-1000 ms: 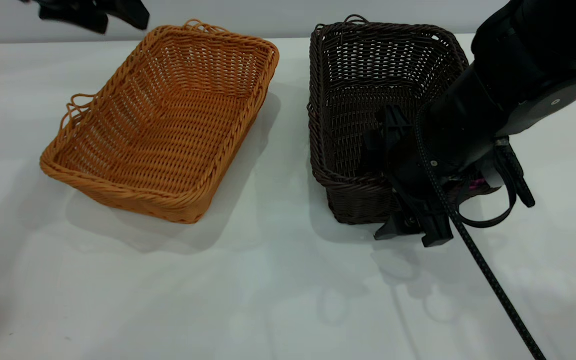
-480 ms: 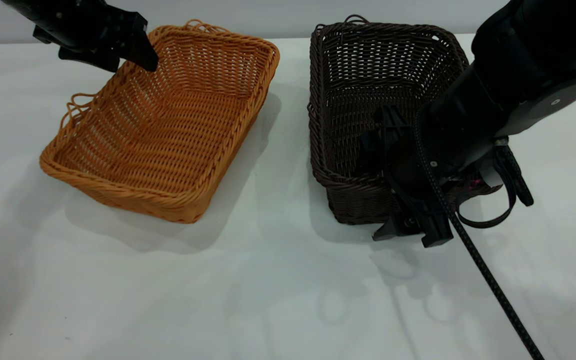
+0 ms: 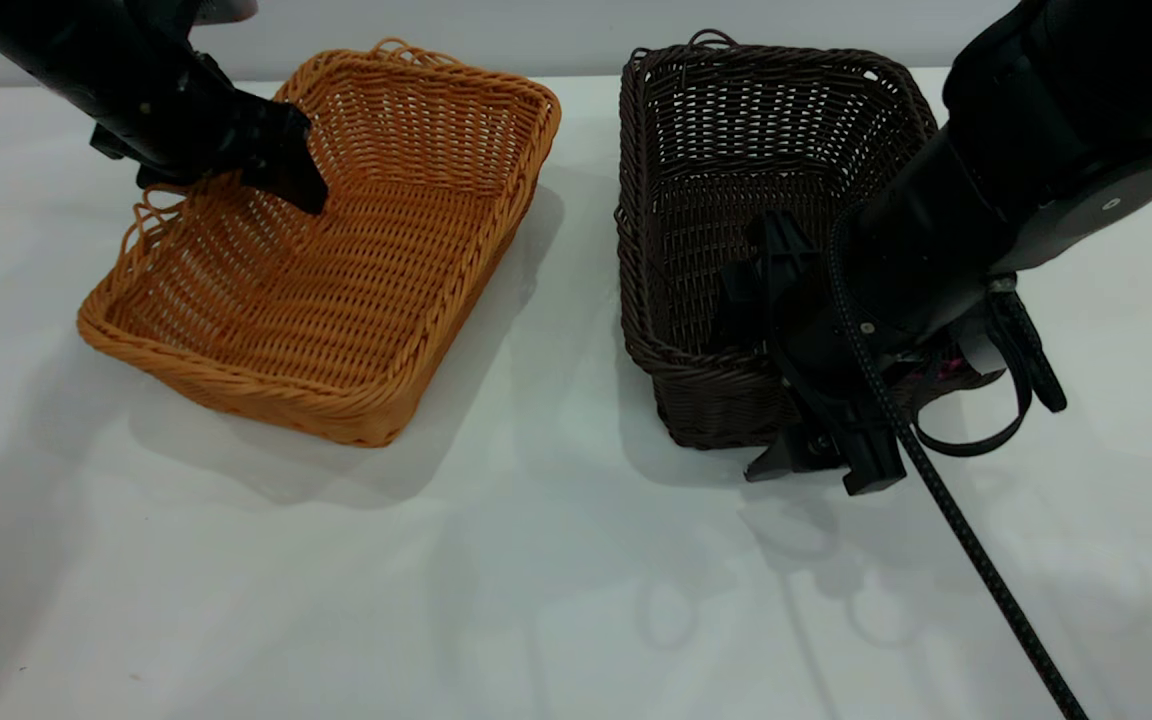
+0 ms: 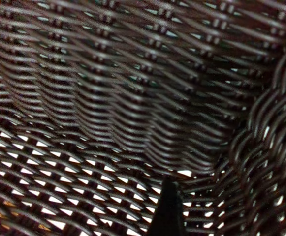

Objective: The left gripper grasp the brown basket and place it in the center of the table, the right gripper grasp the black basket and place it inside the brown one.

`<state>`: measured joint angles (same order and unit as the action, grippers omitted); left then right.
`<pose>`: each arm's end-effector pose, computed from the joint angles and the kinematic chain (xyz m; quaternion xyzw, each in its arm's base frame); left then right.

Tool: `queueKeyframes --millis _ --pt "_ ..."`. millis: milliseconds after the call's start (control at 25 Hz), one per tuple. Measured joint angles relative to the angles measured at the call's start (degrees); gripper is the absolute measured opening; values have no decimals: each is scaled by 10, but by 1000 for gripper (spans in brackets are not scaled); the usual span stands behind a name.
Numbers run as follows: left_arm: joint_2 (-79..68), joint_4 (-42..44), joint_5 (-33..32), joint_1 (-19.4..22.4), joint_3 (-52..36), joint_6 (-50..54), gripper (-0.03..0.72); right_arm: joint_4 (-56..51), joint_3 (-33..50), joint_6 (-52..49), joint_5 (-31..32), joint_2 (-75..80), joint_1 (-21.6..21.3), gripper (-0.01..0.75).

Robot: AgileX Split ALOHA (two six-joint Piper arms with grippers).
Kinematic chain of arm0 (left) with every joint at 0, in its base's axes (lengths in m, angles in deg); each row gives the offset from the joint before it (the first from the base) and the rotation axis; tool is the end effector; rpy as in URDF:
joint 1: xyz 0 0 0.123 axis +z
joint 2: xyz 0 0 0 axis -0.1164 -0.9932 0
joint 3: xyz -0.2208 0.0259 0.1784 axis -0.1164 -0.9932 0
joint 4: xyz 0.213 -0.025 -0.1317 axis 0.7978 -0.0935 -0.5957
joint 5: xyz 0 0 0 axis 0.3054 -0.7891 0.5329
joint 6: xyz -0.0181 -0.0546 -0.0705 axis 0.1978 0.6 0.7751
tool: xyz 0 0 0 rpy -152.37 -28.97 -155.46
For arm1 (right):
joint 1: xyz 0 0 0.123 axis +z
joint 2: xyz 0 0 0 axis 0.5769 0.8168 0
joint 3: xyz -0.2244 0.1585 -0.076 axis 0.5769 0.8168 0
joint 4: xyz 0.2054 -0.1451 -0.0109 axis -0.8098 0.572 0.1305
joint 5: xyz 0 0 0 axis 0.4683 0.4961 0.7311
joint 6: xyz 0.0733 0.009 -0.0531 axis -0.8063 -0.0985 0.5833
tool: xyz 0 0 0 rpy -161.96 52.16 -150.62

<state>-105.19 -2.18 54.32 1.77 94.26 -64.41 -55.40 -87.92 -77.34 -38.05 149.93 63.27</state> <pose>0.4602 -0.0555 0.0447 0.0987 0.9531 -0.0861 0.2728 0.2954 0.1742 0.0165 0.5800 0.7866 0.2117 0.0084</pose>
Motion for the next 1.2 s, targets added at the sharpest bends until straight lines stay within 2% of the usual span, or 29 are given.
queueKeyframes --millis 120,200,320,440,480,560,720,840,960,1080,1200 --pt "-5 0 -2 0 0 0 461 0 0 4 0 0 0 544" --pt "-8 0 -2 0 0 0 397 0 0 4 0 0 0 492" --pt "-9 0 -3 1 0 0 290 0 0 5 -2 0 0 366" --pt "-9 0 -14 1 0 0 169 0 0 6 -6 0 0 199" --pt "-9 0 -18 1 0 0 130 -3 0 5 -8 0 0 171" --pt "-9 0 -22 1 0 0 87 -3 0 10 -11 -1 -1 149" --pt "-9 -1 -24 1 0 -1 79 -2 0 37 -11 -15 -13 143" --pt "-9 -1 -25 -3 0 -5 79 5 1 98 1 -43 -50 143" --pt "-9 -1 -28 -17 0 -46 78 38 1 180 33 -86 -116 142" --pt "-9 -2 -35 -47 0 -135 78 105 1 231 101 -128 -190 142" --pt "-9 -4 -39 -85 0 -238 78 177 1 241 182 -164 -260 142"
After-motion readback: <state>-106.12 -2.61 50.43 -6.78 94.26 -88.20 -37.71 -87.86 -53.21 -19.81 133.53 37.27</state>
